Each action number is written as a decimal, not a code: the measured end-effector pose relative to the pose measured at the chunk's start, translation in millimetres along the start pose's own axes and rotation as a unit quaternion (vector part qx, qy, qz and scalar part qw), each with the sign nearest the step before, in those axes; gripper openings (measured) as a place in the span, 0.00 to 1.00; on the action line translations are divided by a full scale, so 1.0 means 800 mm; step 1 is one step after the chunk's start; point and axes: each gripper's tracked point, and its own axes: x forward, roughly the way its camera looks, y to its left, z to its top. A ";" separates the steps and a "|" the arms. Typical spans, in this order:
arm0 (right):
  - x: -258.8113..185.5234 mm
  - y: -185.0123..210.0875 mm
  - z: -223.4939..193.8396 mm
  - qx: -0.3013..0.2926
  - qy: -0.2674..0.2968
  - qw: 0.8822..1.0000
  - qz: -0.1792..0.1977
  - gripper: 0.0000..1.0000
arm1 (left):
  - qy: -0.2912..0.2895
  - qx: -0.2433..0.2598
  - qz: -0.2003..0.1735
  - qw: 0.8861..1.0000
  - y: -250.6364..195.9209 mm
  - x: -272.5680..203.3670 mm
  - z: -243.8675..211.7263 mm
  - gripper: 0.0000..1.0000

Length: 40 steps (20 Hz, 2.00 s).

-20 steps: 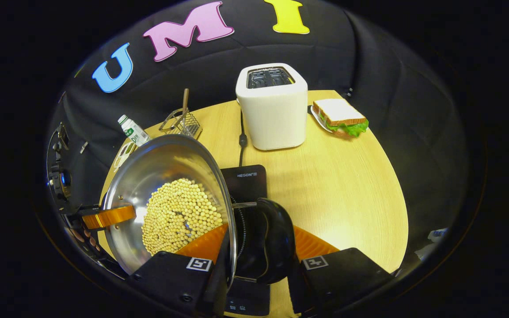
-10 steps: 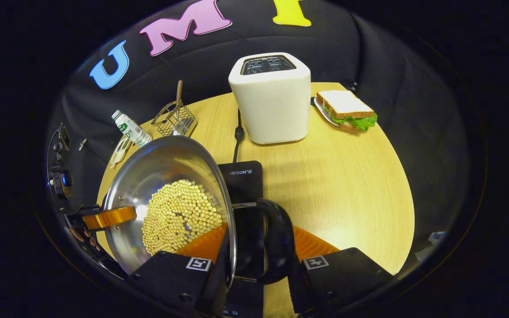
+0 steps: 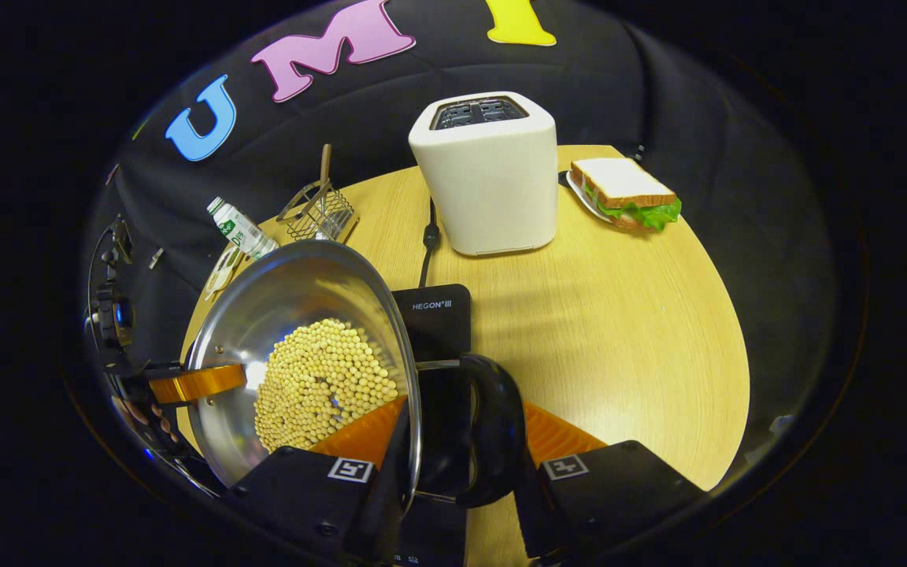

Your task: First push the handle of the pot to place it horizontally, then grasp the pot with both hands and set it on the induction cooktop.

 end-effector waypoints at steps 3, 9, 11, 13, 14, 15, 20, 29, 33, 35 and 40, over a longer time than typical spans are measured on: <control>0.001 -0.002 0.001 0.002 -0.002 1.000 0.004 0.63 | -0.001 -0.006 0.017 1.000 0.000 0.000 0.000 0.66; -0.027 -0.010 0.011 0.035 -0.028 0.999 0.002 0.87 | -0.026 0.003 0.039 0.999 -0.006 -0.023 0.007 0.96; -0.045 -0.015 0.017 0.040 -0.048 0.998 -0.008 0.99 | -0.041 0.008 0.041 0.998 -0.009 -0.041 0.009 0.96; -0.068 -0.021 0.017 0.038 -0.066 0.997 -0.024 0.99 | -0.064 0.020 0.038 0.997 -0.019 -0.065 0.013 0.96; -0.081 -0.023 0.017 0.037 -0.076 0.996 -0.031 0.99 | -0.077 0.028 0.038 0.996 -0.023 -0.080 0.014 0.96; -0.095 -0.024 0.017 0.040 -0.086 0.995 -0.036 0.99 | -0.092 0.035 0.043 0.994 -0.025 -0.096 0.015 0.96; -0.184 -0.016 0.035 0.033 -0.176 0.982 -0.055 0.99 | -0.210 0.087 0.065 0.972 -0.042 -0.201 0.041 0.96; -0.378 0.047 0.088 -0.055 -0.390 0.916 -0.076 0.99 | -0.420 0.067 0.113 0.898 -0.016 -0.420 0.039 0.95; -0.435 0.076 0.075 -0.050 -0.449 0.890 -0.062 0.99 | -0.472 0.084 0.153 0.864 -0.002 -0.501 0.004 0.95; -0.450 0.074 0.064 -0.066 -0.471 0.877 -0.072 0.98 | -0.485 0.075 0.158 0.857 0.003 -0.520 -0.022 0.96; -0.453 0.083 0.008 -0.112 -0.475 0.870 -0.077 0.98 | -0.508 0.032 0.152 0.847 0.012 -0.530 -0.082 0.95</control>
